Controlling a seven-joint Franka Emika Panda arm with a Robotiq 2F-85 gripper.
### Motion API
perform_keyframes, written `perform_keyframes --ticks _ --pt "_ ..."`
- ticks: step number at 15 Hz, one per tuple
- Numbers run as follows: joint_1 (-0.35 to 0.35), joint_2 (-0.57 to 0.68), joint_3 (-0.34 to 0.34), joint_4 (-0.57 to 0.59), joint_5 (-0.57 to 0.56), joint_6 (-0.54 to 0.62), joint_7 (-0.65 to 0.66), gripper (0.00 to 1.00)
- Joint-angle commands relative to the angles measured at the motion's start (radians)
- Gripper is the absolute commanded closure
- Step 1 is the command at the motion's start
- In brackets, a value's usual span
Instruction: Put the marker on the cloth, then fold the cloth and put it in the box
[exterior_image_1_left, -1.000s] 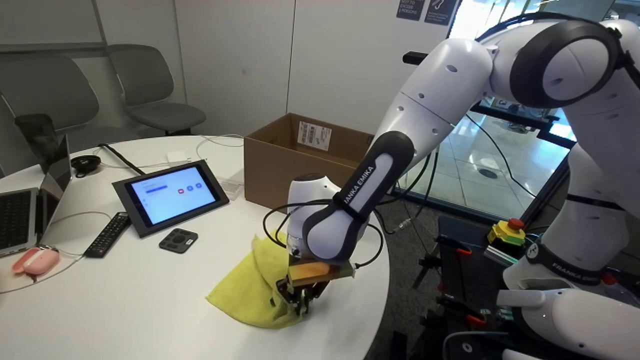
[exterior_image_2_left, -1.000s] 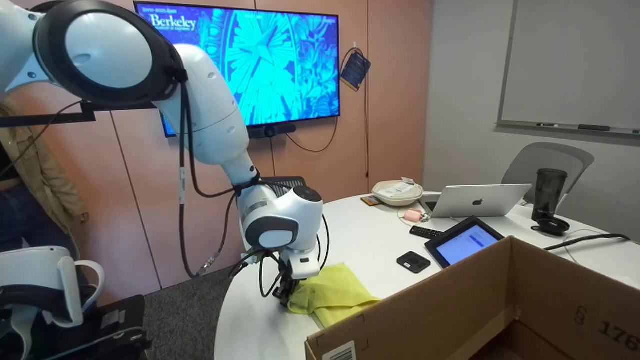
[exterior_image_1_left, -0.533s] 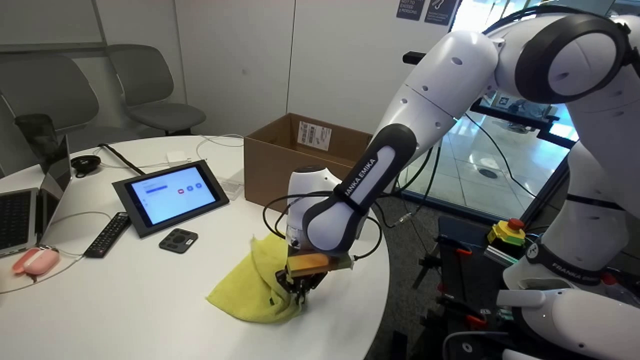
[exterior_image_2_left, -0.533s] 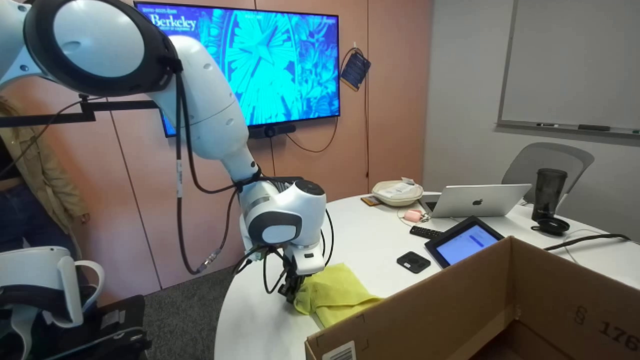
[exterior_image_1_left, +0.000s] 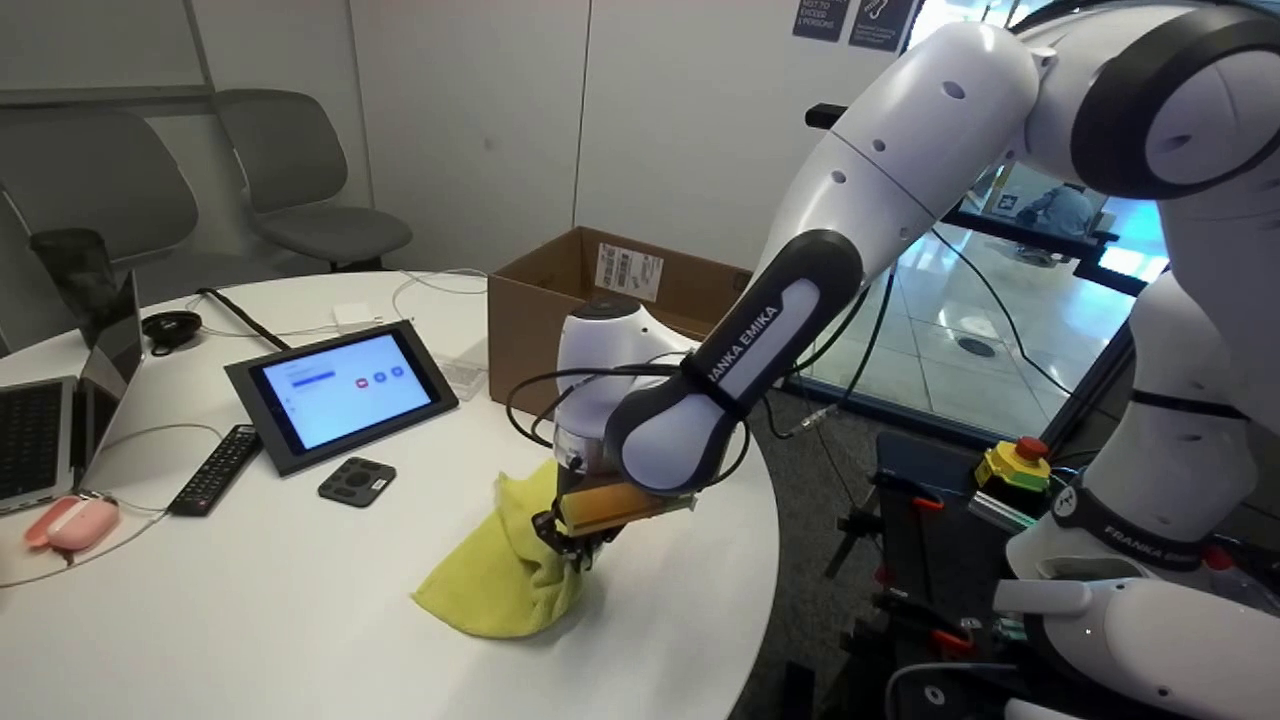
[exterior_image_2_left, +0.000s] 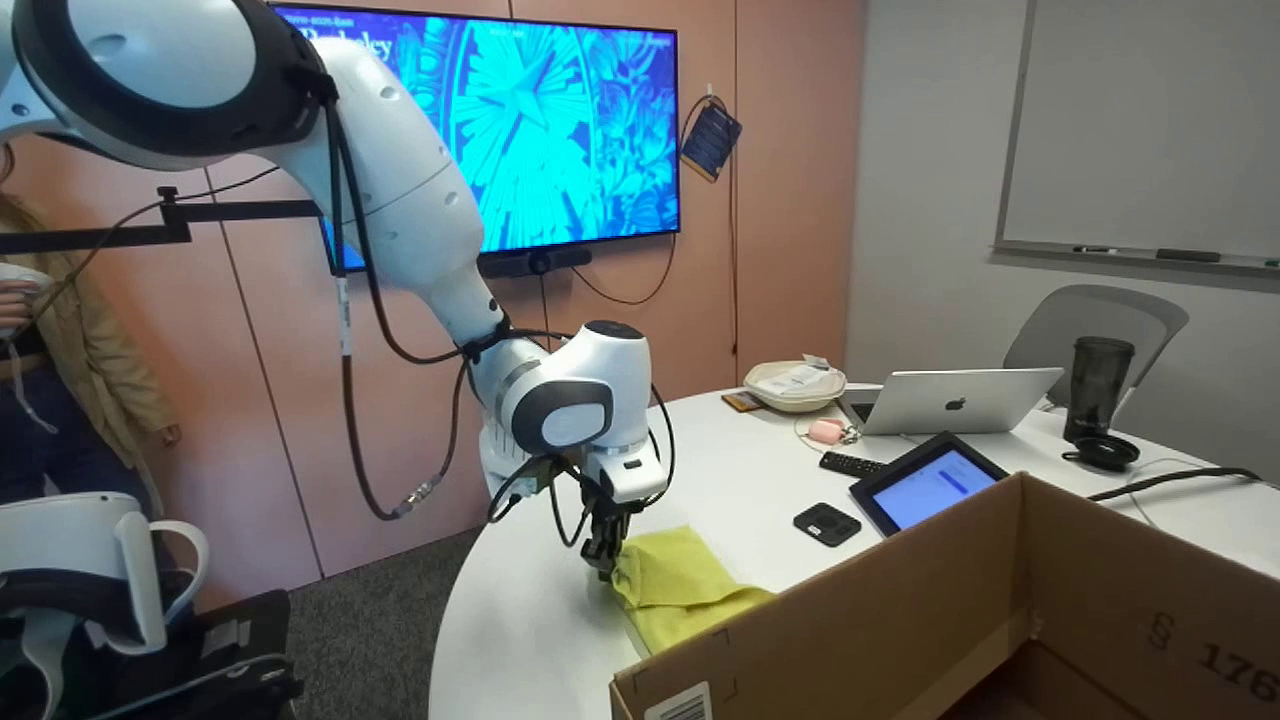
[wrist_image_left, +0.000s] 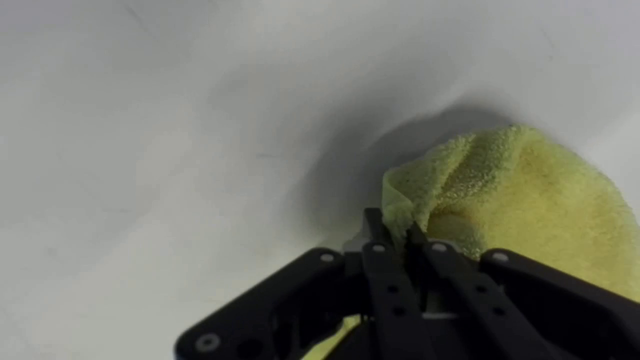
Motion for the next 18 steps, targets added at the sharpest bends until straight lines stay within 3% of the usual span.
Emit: perform_keyframes --ticks 1,7,10,11,12,13,18 --pt "0.070 0.002 -0.057 0.098 -0.121 -0.051 0.047 0.96" --pt "0.081 0.173 -0.022 0.420 -0.216 -0.197 0.023 0.97" --pt "0.079 0.264 -0.004 0.565 -0.227 -0.271 0.004 0.91" --pt "0.079 0.286 -0.002 0.599 -0.230 -0.289 0.001 0.78" --pt "0.078 0.304 0.001 0.626 -0.230 -0.302 -0.004 0.76" --pt "0.074 0.321 0.004 0.653 -0.224 -0.312 -0.007 0.58" --pt "0.067 0.331 0.016 0.679 -0.213 -0.284 -0.032 0.19"
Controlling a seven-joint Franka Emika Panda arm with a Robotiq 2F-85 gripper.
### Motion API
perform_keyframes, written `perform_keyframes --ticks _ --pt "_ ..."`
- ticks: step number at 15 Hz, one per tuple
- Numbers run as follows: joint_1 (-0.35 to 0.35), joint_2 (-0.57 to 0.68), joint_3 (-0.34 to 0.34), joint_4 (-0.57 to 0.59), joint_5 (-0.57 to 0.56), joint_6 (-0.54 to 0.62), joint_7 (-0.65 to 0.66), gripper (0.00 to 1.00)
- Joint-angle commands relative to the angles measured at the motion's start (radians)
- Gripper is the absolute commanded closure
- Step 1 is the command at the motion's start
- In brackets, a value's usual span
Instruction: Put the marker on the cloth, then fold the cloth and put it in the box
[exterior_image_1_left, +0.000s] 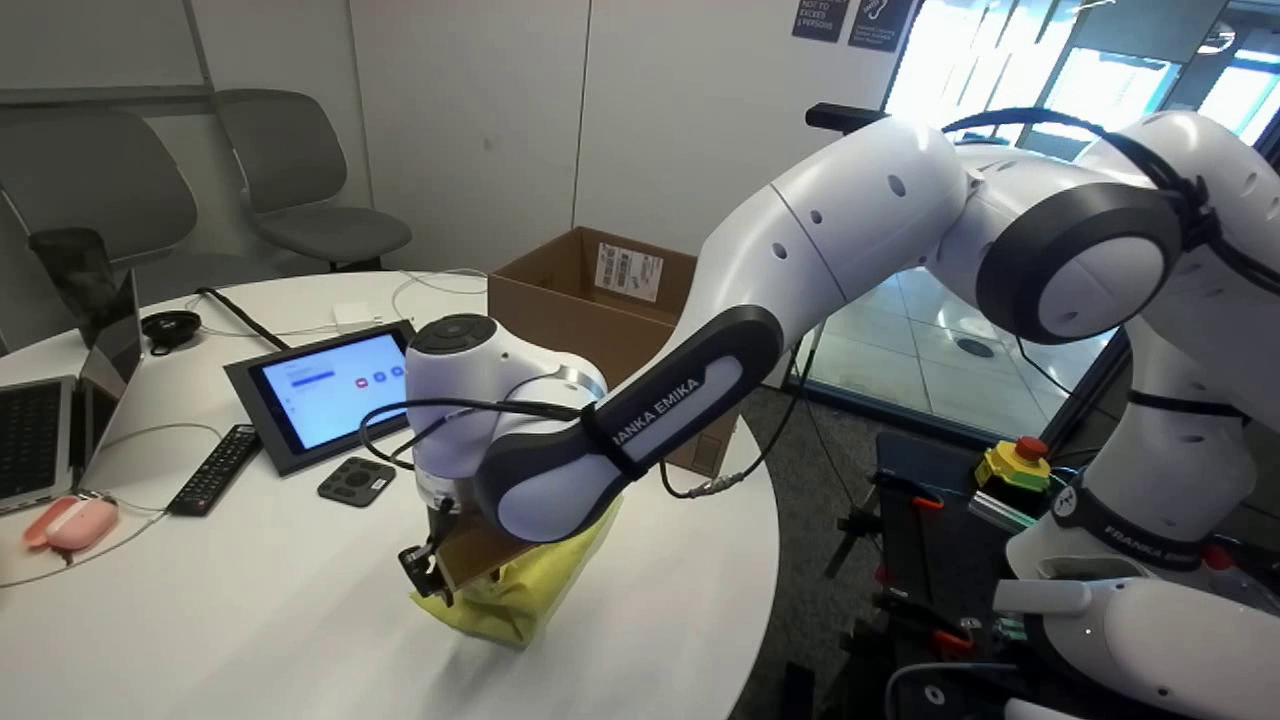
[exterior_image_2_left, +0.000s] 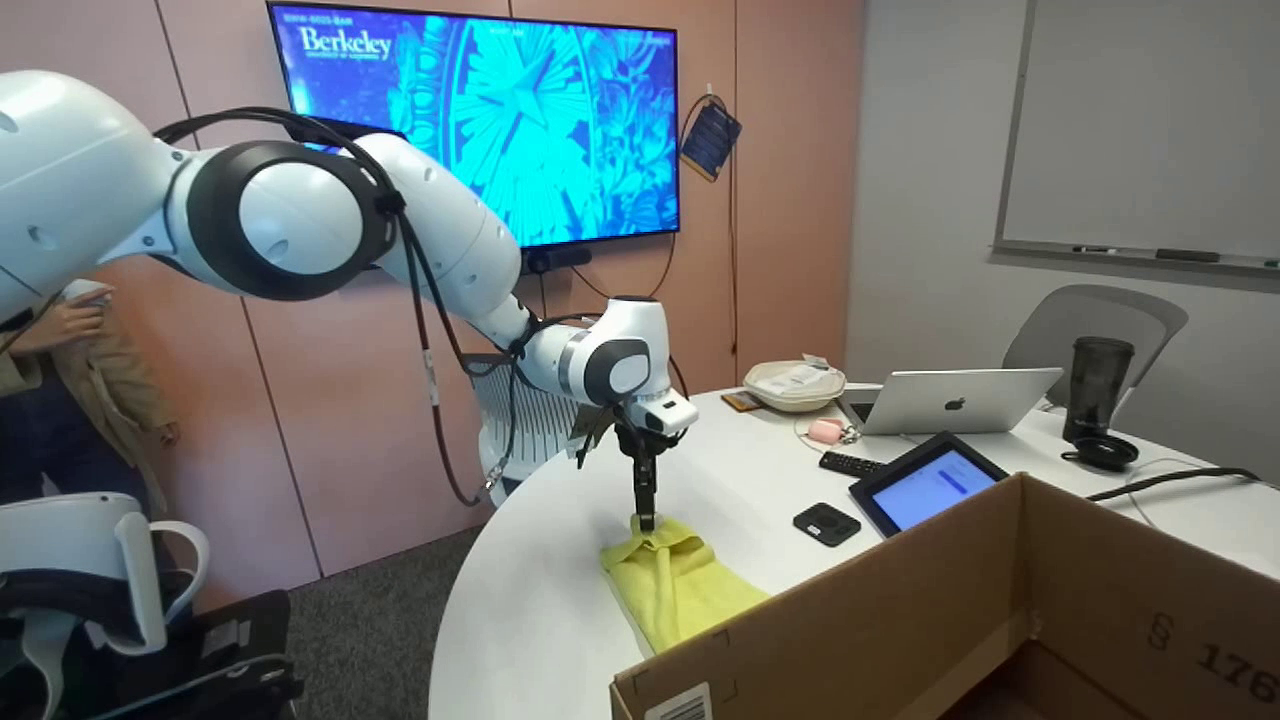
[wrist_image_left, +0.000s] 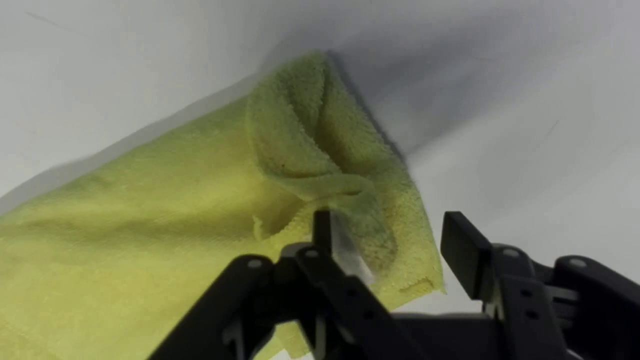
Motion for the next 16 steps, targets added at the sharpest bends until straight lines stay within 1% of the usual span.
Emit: perform_keyframes --ticks 1,2,3,6,9,13,16 --pt "-0.012 -0.004 0.024 0.030 -0.003 0.012 -0.032 0.10" --pt "-0.011 -0.019 0.027 0.010 -0.003 0.029 -0.035 0.03" --pt "-0.009 -0.039 0.031 -0.017 -0.001 0.044 -0.038 0.00" --pt "-0.022 -0.099 0.075 -0.105 0.013 0.085 -0.102 0.00" --pt "-0.013 -0.099 0.089 -0.124 0.015 0.058 -0.120 0.00" --pt "0.006 -0.071 0.081 -0.138 0.009 0.027 -0.099 0.00" --pt "0.024 -0.050 0.061 -0.136 -0.002 0.001 -0.072 0.00"
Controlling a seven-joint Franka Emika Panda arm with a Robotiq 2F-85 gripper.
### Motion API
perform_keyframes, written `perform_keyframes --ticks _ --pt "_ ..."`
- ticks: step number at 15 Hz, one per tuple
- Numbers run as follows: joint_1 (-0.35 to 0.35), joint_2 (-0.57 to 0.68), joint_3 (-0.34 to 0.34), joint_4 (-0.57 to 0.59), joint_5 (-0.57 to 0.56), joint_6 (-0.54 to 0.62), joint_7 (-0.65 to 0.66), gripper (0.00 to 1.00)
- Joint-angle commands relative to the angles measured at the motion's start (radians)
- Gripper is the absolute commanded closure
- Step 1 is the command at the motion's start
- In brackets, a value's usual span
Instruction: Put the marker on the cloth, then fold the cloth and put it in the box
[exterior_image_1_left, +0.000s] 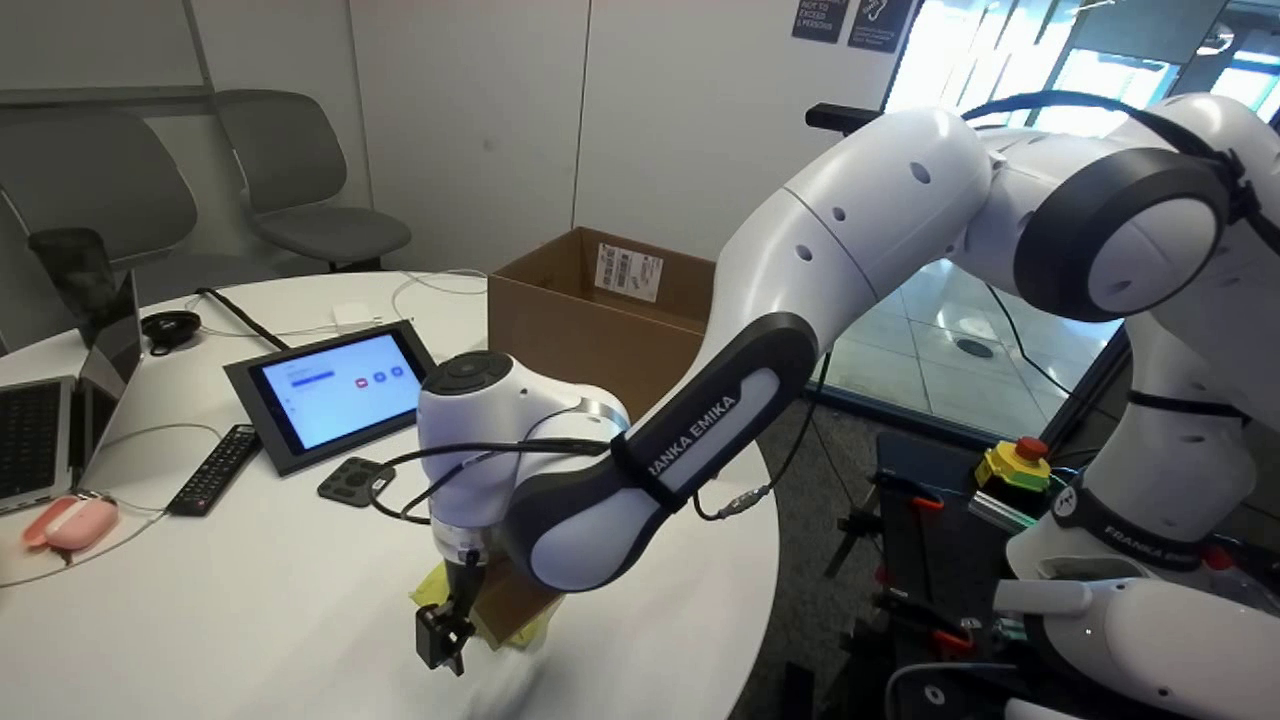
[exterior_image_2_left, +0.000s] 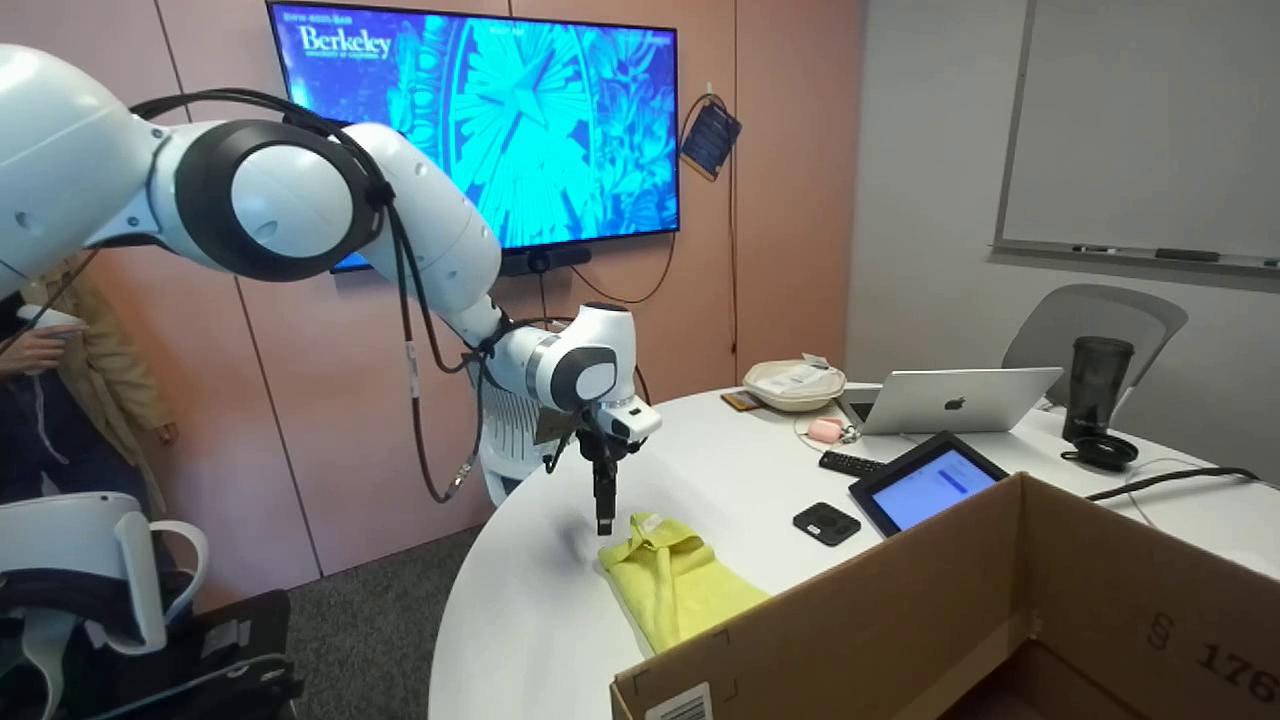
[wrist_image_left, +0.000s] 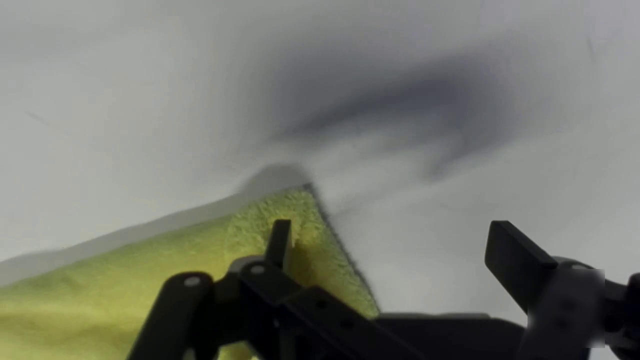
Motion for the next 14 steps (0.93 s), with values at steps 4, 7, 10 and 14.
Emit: perform_keyframes --ticks 4,7,10,14 --pt "0.022 0.037 -0.033 0.015 -0.003 -0.047 0.025 0.00" --pt "0.017 0.061 -0.035 0.029 0.004 -0.045 0.035 0.00" --pt "0.013 0.069 -0.041 0.032 0.005 -0.042 0.047 0.00" --pt "0.010 0.068 -0.056 0.042 -0.003 -0.035 0.052 0.00"
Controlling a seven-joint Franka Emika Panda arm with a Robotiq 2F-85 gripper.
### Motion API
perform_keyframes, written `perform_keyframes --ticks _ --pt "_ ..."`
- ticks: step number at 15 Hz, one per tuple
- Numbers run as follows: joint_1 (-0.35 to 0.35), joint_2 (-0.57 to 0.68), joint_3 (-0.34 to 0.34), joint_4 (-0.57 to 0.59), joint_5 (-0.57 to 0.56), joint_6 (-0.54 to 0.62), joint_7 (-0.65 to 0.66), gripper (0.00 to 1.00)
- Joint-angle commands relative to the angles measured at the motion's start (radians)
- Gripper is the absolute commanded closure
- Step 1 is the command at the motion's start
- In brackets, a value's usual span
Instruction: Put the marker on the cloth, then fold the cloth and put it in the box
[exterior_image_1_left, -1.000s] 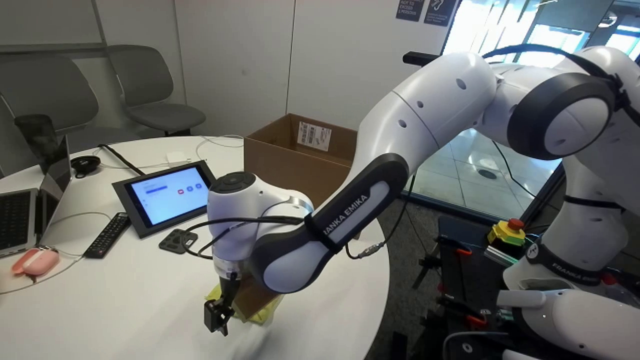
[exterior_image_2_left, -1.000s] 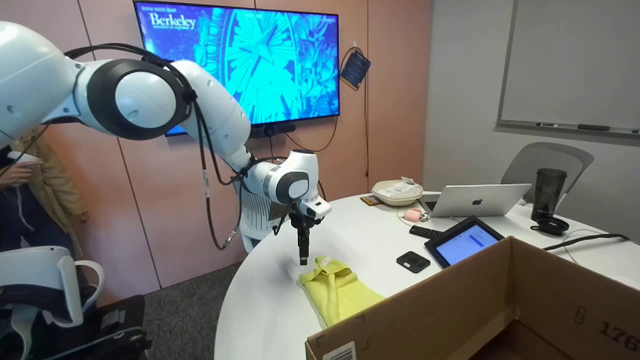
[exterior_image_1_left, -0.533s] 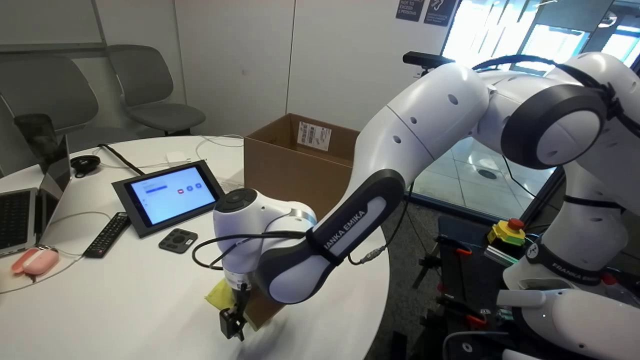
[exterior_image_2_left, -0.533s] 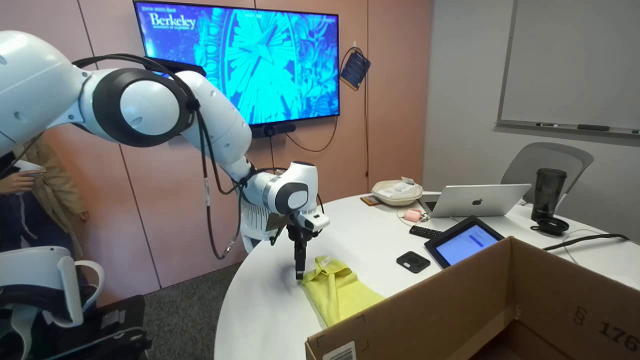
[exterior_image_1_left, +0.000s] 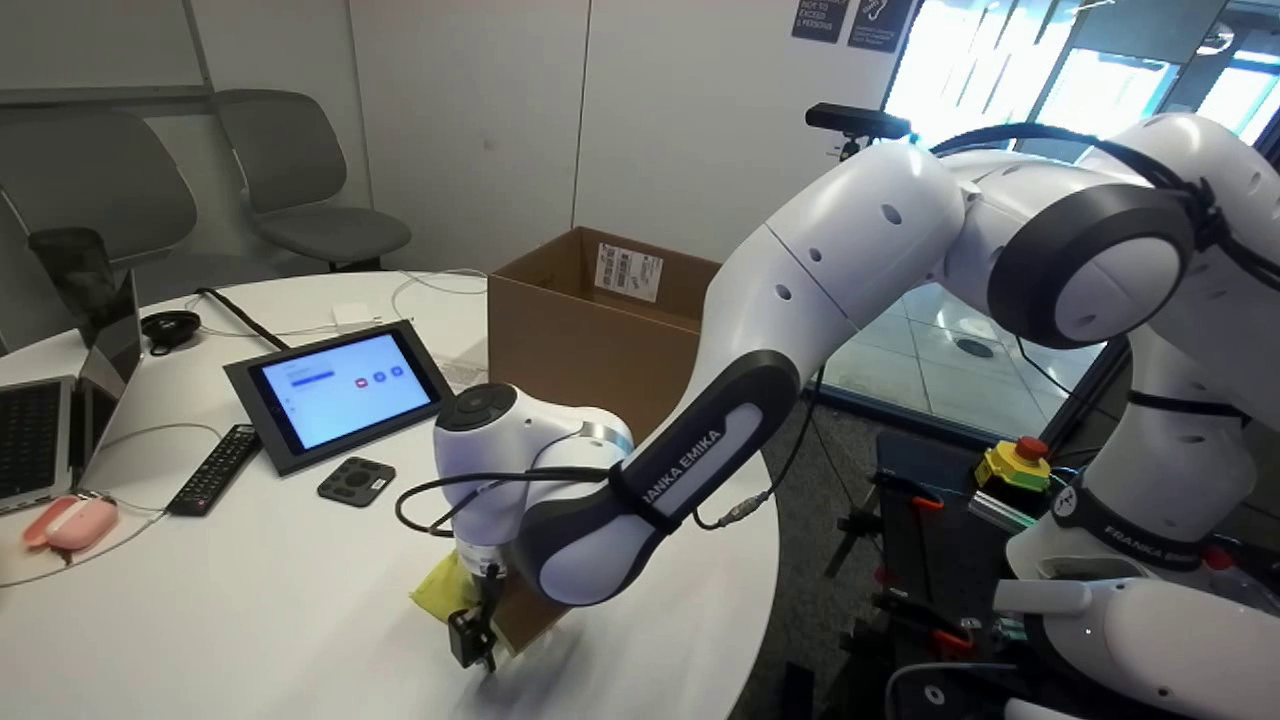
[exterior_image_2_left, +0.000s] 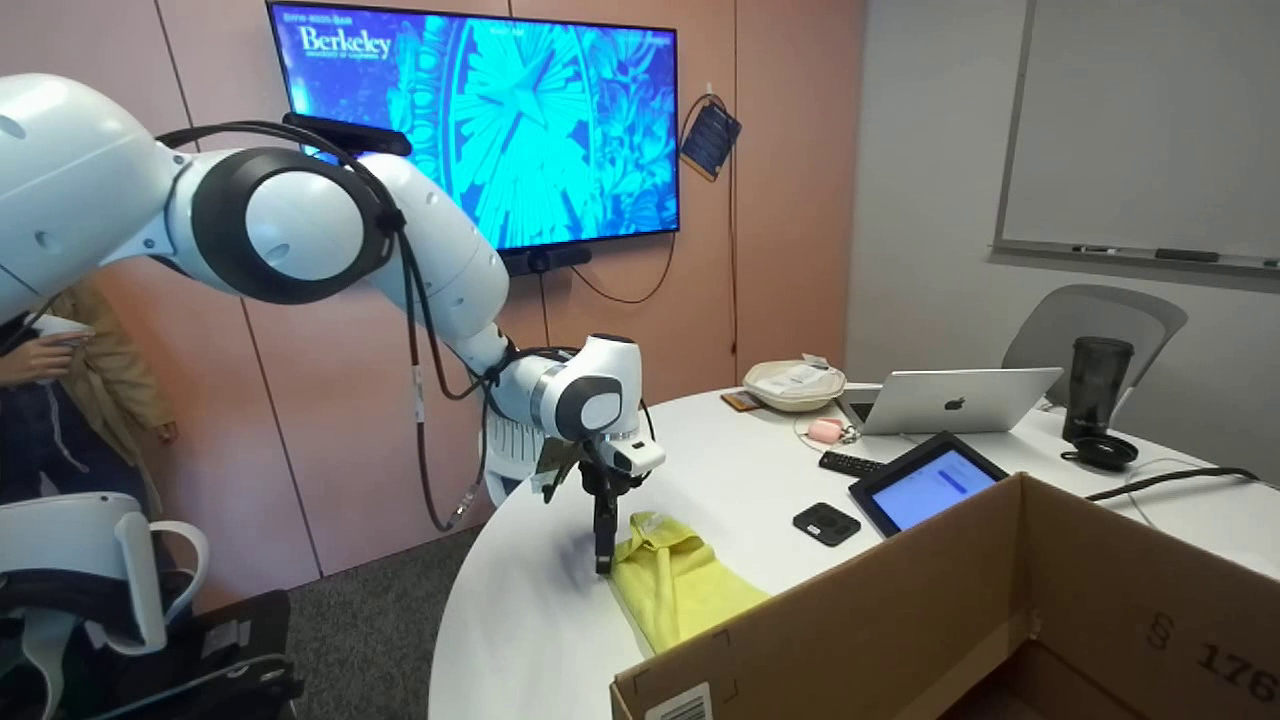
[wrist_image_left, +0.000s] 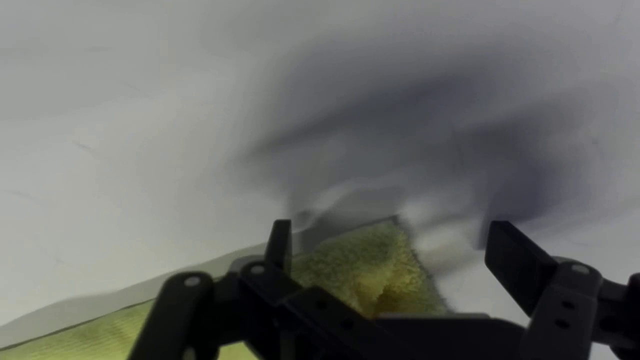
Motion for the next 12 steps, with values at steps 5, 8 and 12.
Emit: perform_keyframes --ticks 5,8,12 --pt "-0.008 0.031 -0.009 0.077 0.002 -0.011 0.008 0.00" --pt "-0.011 0.053 -0.005 0.099 0.005 -0.015 0.005 0.00" --pt "-0.017 0.075 -0.007 0.124 0.009 -0.028 0.010 0.00"
